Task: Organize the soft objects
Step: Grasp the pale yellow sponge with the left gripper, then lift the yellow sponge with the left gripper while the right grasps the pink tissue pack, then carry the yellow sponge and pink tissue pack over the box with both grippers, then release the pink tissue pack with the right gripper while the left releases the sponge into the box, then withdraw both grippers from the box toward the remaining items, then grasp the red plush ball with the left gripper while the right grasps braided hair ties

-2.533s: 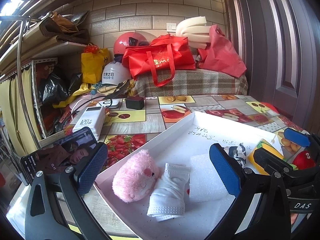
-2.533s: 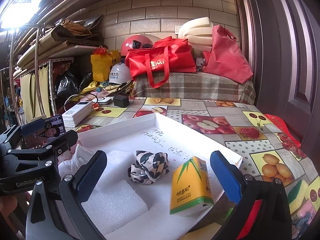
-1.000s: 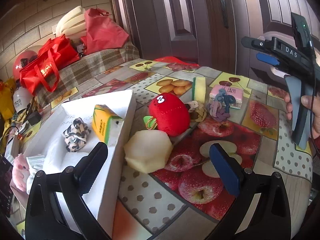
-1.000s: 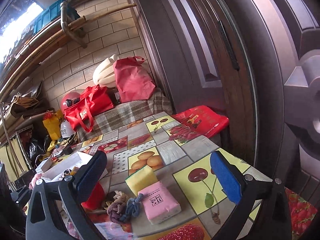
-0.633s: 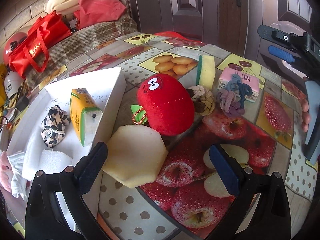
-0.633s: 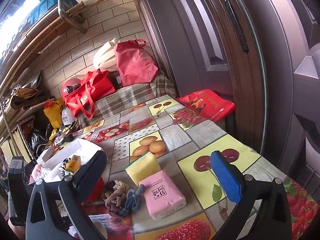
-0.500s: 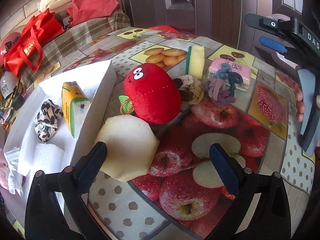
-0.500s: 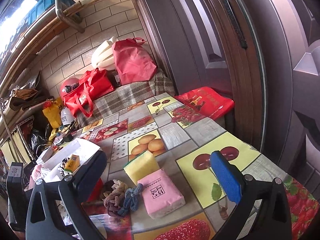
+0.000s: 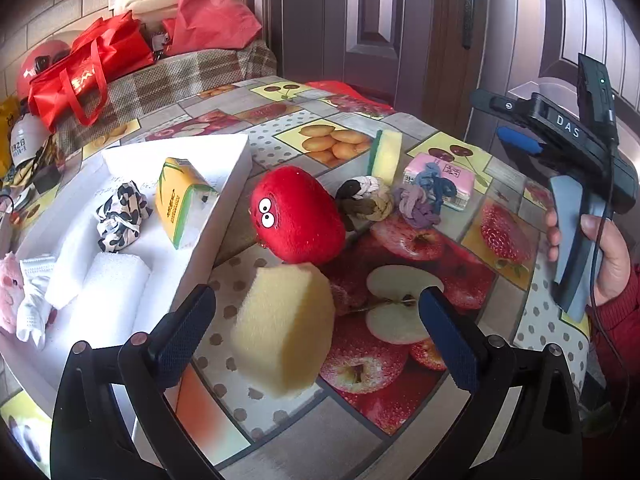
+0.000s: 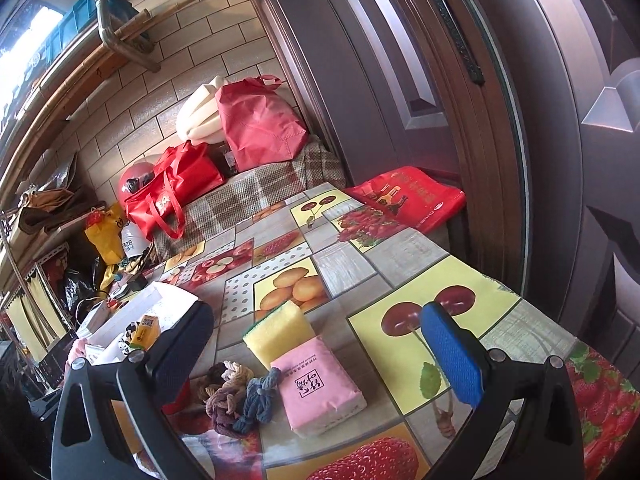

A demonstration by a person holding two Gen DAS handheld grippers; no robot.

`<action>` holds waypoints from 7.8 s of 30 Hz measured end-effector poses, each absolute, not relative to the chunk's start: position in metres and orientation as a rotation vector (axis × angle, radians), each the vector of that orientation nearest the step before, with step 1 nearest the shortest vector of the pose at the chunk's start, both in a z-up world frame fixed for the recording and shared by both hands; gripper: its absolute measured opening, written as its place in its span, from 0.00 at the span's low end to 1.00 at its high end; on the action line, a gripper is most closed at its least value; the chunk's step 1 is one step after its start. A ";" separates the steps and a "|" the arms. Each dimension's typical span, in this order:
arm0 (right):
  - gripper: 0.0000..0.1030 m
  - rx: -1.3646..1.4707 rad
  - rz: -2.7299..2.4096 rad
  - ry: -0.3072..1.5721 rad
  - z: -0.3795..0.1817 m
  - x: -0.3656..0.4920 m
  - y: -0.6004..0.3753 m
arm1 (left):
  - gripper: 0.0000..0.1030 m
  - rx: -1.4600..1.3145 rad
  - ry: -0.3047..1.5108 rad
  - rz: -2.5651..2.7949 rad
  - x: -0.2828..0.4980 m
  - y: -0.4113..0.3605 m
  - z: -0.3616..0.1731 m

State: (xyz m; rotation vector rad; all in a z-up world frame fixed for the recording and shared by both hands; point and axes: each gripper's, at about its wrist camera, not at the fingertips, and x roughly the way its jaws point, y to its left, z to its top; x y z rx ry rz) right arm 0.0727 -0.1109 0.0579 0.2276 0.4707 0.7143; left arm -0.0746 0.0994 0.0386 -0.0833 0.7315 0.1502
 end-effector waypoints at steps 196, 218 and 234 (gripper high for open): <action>1.00 -0.132 0.981 0.237 0.067 -0.075 0.073 | 1.00 -0.182 0.240 0.843 -0.191 0.248 0.062; 1.00 -0.333 0.908 0.640 0.039 0.038 -0.038 | 1.00 -0.060 0.506 0.304 -0.106 0.134 0.054; 0.29 -0.388 1.016 0.750 0.020 0.055 -0.019 | 1.00 0.005 0.691 0.285 -0.031 0.113 0.036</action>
